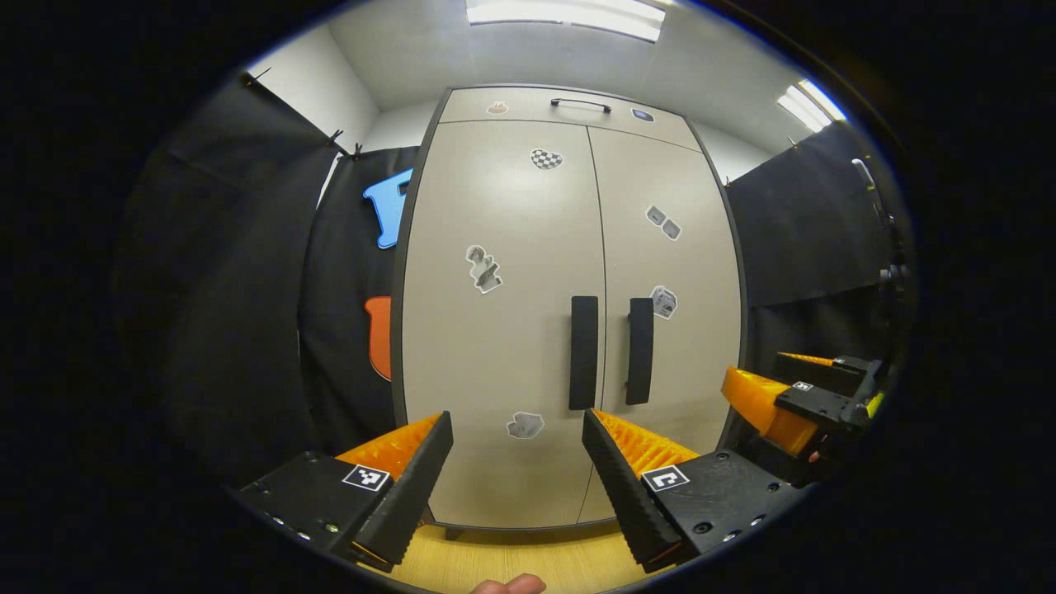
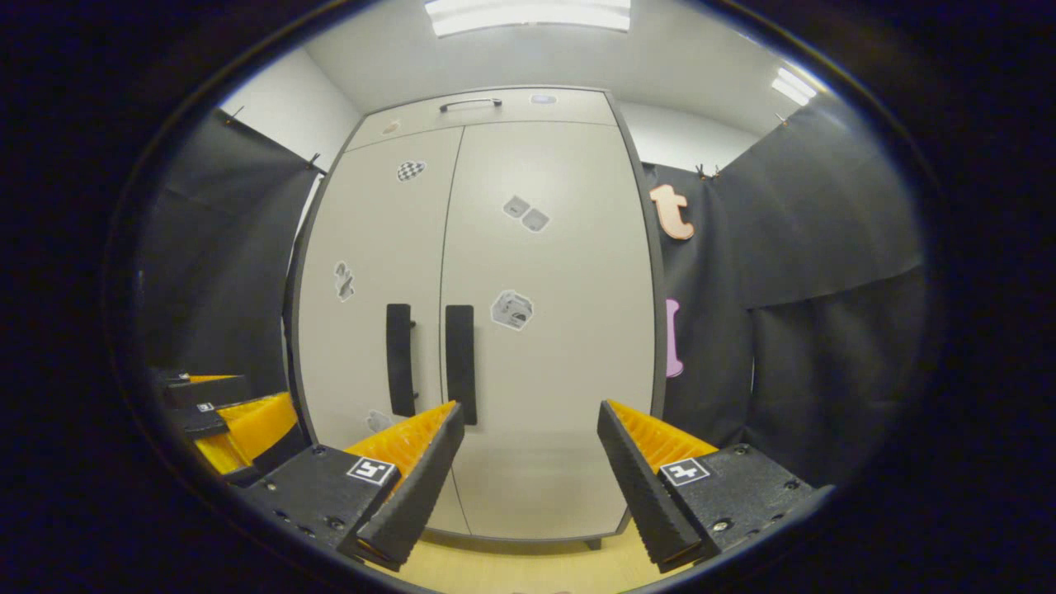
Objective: Open the right door of the double-door shoe cabinet with the right hand, and open the left door with the left hand.
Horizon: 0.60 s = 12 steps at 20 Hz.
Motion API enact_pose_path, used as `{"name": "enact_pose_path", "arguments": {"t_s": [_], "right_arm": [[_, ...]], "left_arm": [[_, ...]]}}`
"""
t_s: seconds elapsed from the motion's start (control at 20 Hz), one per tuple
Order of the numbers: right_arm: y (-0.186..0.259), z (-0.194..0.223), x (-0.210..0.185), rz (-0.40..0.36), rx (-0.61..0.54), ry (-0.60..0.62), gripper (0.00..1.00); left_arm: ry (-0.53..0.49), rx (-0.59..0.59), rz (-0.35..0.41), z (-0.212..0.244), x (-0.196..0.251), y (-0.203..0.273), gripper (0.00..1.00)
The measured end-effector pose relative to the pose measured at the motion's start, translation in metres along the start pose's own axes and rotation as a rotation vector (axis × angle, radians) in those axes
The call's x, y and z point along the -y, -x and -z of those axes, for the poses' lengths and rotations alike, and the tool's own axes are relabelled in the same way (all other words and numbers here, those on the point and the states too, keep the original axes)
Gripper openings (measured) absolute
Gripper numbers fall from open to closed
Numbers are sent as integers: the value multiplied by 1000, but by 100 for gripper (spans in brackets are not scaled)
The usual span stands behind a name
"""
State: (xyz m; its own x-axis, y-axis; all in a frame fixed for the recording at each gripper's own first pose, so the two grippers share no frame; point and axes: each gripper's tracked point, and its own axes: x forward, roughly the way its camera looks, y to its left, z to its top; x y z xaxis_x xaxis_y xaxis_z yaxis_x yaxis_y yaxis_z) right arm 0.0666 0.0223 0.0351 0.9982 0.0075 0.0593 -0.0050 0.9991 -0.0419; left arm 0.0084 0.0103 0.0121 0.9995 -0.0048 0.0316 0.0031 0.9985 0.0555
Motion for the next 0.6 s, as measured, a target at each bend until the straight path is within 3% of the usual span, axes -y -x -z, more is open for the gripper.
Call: {"name": "enact_pose_path", "arguments": {"t_s": [0.35,0.6], "right_arm": [[-55,-12,-37,-47,8,43,100],[-96,-7,-52,-41,-12,28,100]], "left_arm": [[-12,-5,4,3,-4,8,95],[-51,-22,11,12,-3,13,95]]}}
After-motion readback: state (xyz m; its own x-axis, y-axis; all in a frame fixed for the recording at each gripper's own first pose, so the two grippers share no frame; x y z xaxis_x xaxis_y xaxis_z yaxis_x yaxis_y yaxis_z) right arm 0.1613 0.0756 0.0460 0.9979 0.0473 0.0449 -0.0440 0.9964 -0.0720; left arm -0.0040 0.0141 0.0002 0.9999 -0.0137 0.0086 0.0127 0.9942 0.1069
